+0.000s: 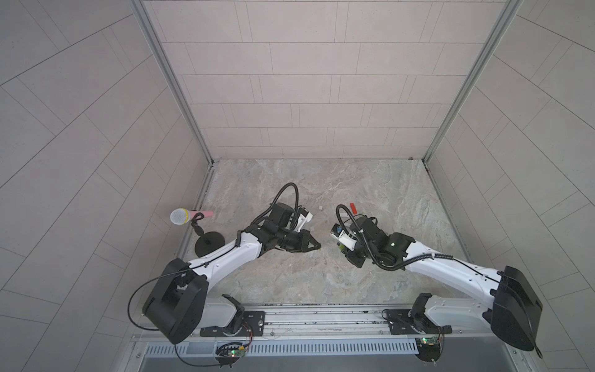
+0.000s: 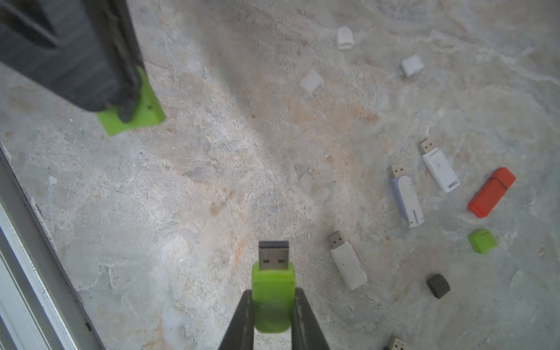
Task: Close the usb drive cover
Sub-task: Pick up the USB drive from the center of the board, then close the cover of the USB drive.
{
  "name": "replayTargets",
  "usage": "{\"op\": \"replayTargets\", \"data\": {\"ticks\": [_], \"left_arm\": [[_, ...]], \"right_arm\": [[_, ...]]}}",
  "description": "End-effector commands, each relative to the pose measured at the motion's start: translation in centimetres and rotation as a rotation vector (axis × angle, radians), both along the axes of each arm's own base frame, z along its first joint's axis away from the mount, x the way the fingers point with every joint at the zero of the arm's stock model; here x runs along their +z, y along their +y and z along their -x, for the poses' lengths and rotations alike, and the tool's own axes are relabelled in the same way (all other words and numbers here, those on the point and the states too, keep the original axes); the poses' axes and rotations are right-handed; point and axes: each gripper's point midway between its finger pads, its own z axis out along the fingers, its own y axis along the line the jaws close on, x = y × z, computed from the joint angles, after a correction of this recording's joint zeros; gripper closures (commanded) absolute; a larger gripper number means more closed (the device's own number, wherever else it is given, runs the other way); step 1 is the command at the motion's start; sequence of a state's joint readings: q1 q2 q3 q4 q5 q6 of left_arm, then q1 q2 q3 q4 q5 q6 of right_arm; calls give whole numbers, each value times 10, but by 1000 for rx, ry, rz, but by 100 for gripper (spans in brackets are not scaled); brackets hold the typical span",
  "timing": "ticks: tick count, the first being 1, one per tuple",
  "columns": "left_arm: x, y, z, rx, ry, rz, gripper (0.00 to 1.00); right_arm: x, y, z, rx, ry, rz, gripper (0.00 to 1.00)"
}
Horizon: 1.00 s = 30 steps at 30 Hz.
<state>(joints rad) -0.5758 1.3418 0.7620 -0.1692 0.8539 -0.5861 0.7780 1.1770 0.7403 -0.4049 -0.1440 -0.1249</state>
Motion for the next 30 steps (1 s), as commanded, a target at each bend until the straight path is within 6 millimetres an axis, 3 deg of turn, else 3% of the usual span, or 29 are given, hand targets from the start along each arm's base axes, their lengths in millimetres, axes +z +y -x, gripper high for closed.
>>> {"op": "replayTargets", "data": {"ticks": [1, 9, 30], "left_arm": [[18, -12, 1, -74, -51, 59, 92], [21, -17, 2, -101, -52, 71, 92], [24, -18, -4, -60, -77, 69, 92]], "right_arm": [[17, 11, -3, 82, -111, -69, 88], [28, 23, 1, 127, -129, -110, 87], [26, 49, 3, 162, -98, -124, 87]]}}
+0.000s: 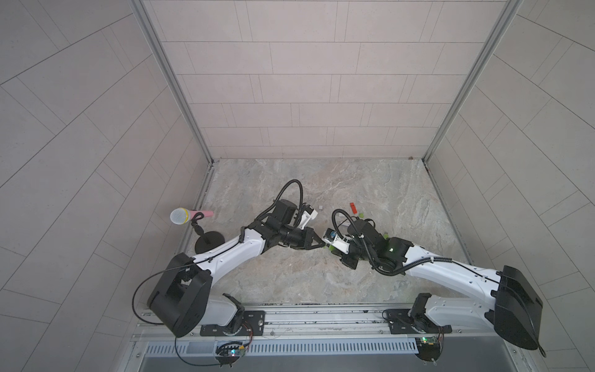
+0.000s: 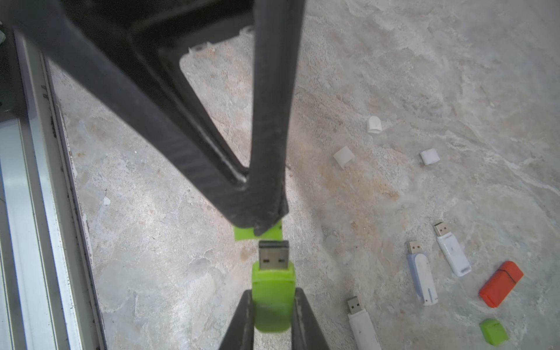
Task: Close the usb drive cover
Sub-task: Close the cover of the USB drive.
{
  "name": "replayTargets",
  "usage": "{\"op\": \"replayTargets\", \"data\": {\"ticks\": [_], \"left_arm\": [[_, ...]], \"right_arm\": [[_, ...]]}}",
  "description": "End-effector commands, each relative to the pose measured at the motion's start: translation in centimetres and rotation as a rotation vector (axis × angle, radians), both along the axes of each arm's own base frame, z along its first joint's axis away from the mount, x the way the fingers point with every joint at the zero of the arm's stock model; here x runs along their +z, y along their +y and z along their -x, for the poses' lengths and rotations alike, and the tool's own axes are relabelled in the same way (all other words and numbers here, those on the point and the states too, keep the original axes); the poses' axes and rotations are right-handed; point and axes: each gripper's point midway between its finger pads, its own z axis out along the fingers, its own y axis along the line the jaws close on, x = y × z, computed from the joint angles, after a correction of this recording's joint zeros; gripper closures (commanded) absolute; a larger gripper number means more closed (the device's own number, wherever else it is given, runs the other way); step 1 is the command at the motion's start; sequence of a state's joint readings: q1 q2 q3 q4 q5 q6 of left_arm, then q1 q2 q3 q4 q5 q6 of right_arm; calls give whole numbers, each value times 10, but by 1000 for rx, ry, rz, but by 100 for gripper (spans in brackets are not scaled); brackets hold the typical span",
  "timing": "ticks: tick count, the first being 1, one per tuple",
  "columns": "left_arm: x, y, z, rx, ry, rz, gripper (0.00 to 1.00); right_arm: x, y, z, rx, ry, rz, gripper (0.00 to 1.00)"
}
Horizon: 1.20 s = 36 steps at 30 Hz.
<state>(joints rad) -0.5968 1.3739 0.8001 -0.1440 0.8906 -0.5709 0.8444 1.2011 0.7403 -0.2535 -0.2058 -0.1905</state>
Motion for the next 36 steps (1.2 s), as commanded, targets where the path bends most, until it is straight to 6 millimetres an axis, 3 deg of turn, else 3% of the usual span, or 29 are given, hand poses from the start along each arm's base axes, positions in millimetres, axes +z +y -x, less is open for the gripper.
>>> {"op": "replayTargets", "data": {"ticks": [1, 26, 36], "left_arm": [[13, -4, -3, -6, -52, 29, 92], [5, -4, -3, 6, -42, 13, 92], [5, -3, -8, 38, -39, 12, 92]], "right_arm": [[10, 8, -2, 8, -11, -31, 87], [30, 11, -13, -24, -87, 22, 88], [28, 14, -10, -7, -91, 45, 88]]}}
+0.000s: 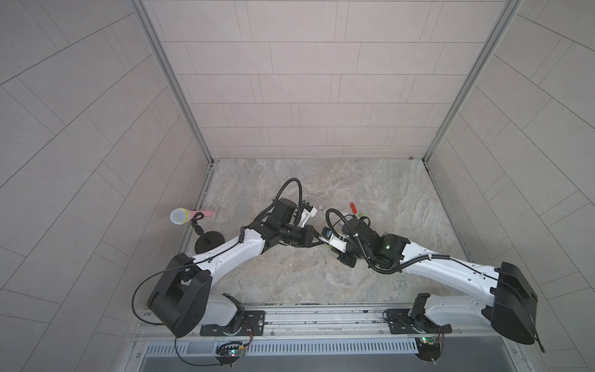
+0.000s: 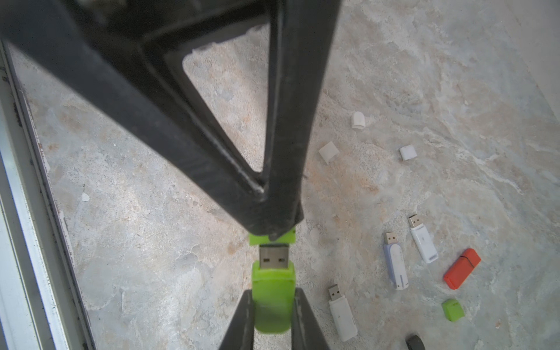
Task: Close the usb drive cover
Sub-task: Close the cover of the USB drive.
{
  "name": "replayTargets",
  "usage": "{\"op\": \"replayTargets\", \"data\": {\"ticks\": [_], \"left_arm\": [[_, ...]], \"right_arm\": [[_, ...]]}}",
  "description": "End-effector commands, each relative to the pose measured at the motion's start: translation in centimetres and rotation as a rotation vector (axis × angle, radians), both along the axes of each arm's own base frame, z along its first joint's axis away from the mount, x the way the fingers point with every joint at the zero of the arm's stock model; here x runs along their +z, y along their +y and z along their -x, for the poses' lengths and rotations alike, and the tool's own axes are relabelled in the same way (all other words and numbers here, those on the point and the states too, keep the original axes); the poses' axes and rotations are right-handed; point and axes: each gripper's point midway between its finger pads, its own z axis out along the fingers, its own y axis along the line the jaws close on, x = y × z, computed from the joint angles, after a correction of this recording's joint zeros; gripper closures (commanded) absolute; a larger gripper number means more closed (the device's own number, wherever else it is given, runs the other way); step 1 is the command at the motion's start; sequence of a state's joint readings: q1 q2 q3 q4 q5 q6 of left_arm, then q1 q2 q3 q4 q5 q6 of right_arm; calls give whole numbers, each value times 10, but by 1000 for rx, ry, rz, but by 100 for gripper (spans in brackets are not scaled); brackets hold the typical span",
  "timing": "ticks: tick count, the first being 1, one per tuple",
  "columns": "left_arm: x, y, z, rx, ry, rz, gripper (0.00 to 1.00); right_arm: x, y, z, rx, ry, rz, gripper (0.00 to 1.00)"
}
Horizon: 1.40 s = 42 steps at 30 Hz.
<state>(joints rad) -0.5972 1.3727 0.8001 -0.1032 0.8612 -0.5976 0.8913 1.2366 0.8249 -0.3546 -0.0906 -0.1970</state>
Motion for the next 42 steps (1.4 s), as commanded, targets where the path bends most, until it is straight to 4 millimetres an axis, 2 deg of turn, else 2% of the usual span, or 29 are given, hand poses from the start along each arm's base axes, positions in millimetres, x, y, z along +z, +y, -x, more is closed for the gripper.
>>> {"op": "replayTargets", "data": {"ticks": [1, 18, 33, 42], "left_arm": [[2, -2, 0, 6, -16, 10, 92], [3, -3, -3, 40, -8, 33, 92], [7, -1, -3, 52, -31, 38, 92], [2, 1, -1, 35, -34, 10, 92]], "right_arm": [[20, 15, -6, 22, -57, -44, 88], [30, 22, -10, -12, -71, -103, 88], [25, 20, -14, -52, -59, -91, 88], [44, 24, -15, -26, -94, -124, 88]]}}
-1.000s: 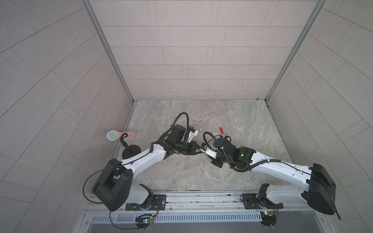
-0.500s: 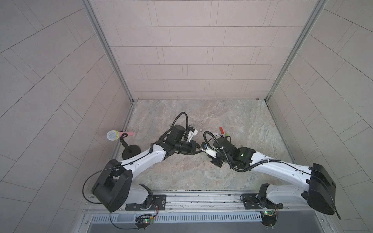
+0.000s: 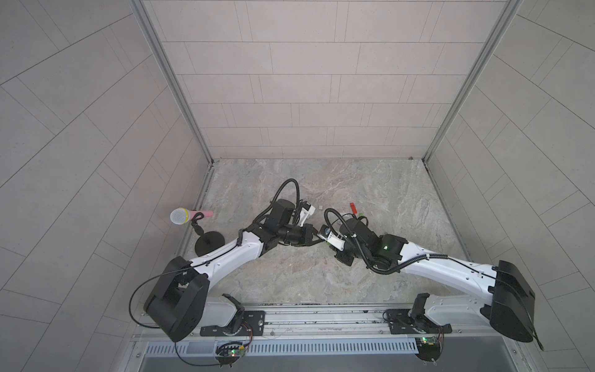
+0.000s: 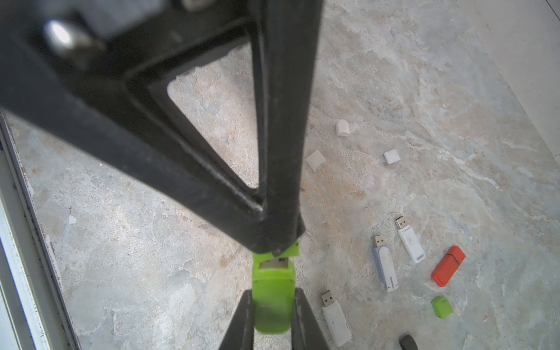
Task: Close the usb drive cover
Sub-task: Close the cover of the USB drive.
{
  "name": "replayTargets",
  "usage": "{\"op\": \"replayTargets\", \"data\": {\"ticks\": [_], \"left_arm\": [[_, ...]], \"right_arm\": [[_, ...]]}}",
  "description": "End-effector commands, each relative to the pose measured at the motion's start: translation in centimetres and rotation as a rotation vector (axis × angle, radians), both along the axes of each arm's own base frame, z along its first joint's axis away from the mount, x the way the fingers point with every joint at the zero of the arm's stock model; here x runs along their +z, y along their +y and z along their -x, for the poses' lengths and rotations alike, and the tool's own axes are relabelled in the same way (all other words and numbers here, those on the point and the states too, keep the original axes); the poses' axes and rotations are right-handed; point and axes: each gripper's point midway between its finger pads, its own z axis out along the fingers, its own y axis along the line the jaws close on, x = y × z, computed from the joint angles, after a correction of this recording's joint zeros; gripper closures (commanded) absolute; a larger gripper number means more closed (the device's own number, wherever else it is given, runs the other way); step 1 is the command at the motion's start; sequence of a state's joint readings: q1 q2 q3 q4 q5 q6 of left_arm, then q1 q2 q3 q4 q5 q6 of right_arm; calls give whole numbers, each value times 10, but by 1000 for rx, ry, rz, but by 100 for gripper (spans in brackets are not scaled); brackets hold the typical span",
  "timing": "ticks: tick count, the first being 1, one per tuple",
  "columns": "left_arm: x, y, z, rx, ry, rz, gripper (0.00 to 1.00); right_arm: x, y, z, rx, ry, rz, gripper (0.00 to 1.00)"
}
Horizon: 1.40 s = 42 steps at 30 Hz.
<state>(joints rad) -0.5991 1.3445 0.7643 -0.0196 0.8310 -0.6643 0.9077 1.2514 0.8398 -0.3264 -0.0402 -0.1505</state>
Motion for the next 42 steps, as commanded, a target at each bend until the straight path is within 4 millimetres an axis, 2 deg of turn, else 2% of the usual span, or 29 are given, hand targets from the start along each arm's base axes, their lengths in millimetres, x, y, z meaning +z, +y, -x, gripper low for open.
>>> {"op": "replayTargets", "data": {"ticks": [1, 6, 13, 22, 31, 42], "left_arm": [[-4, 1, 5, -24, -19, -26, 92], [-9, 3, 8, -46, -13, -52, 92], [-8, 2, 9, -50, -13, -49, 92], [0, -5, 11, -61, 10, 30, 92], [-3, -6, 19, -109, 38, 35, 92], [-6, -7, 22, -121, 60, 39, 92]], "right_arm": [[40, 19, -8, 26, -83, -105, 88], [59, 24, -12, 35, -121, -140, 88], [73, 35, -11, 71, -131, -191, 88], [78, 46, -15, 89, -153, -239, 89], [90, 46, -15, 122, -203, -283, 90], [137, 67, -20, 155, -242, -413, 91]]}}
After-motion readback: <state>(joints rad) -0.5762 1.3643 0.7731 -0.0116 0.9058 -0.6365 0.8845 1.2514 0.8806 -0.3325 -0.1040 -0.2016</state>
